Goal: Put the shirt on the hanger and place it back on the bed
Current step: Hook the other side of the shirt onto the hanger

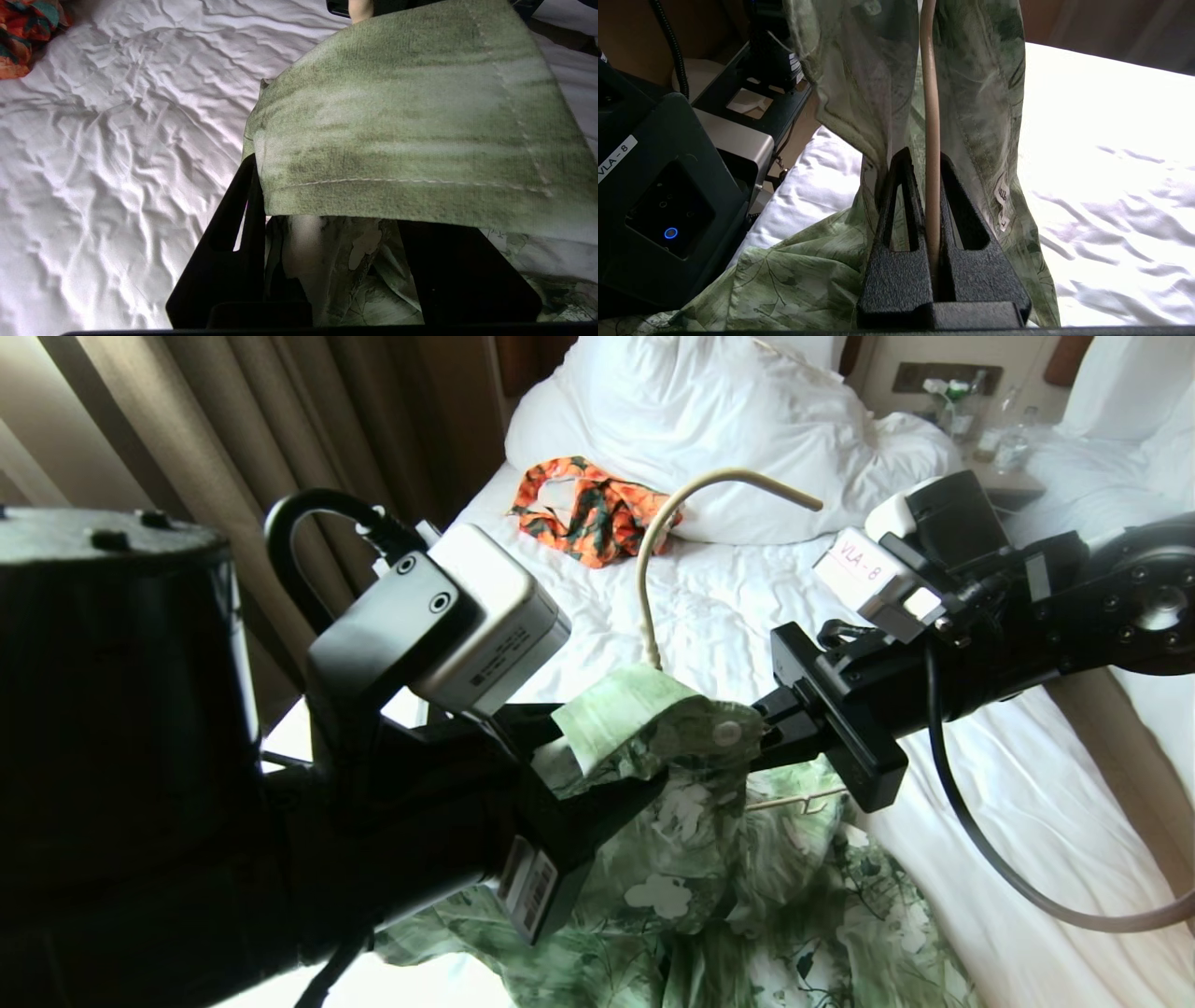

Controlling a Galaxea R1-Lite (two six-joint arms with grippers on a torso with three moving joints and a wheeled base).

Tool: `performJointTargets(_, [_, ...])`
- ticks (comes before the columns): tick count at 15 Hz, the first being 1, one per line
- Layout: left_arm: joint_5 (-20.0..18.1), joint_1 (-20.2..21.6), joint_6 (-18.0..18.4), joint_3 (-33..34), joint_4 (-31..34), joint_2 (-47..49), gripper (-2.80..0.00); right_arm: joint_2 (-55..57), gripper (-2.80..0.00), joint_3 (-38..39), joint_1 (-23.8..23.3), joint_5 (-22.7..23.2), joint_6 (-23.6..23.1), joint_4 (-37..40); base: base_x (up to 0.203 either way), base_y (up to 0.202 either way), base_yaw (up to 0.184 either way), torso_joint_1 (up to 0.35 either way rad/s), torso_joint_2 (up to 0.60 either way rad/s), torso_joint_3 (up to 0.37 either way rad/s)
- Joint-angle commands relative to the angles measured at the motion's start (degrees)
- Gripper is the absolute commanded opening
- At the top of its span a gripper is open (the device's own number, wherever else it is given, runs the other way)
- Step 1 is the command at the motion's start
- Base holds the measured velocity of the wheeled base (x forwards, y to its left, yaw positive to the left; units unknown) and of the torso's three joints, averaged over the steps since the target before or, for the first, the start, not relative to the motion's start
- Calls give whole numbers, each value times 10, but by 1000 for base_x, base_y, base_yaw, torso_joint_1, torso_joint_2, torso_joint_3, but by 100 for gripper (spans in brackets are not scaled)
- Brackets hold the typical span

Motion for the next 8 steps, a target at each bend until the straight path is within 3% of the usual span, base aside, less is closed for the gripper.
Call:
performJointTargets(1, [1,0,1,1,0,2,-280,0,-280,-1,-1,6,-3,1,0,0,0,0,0,0])
performJointTargets(8, [1,0,1,1,0,2,-280,0,-280,-2,-1,15,5,-2,0,0,0,0,0,0])
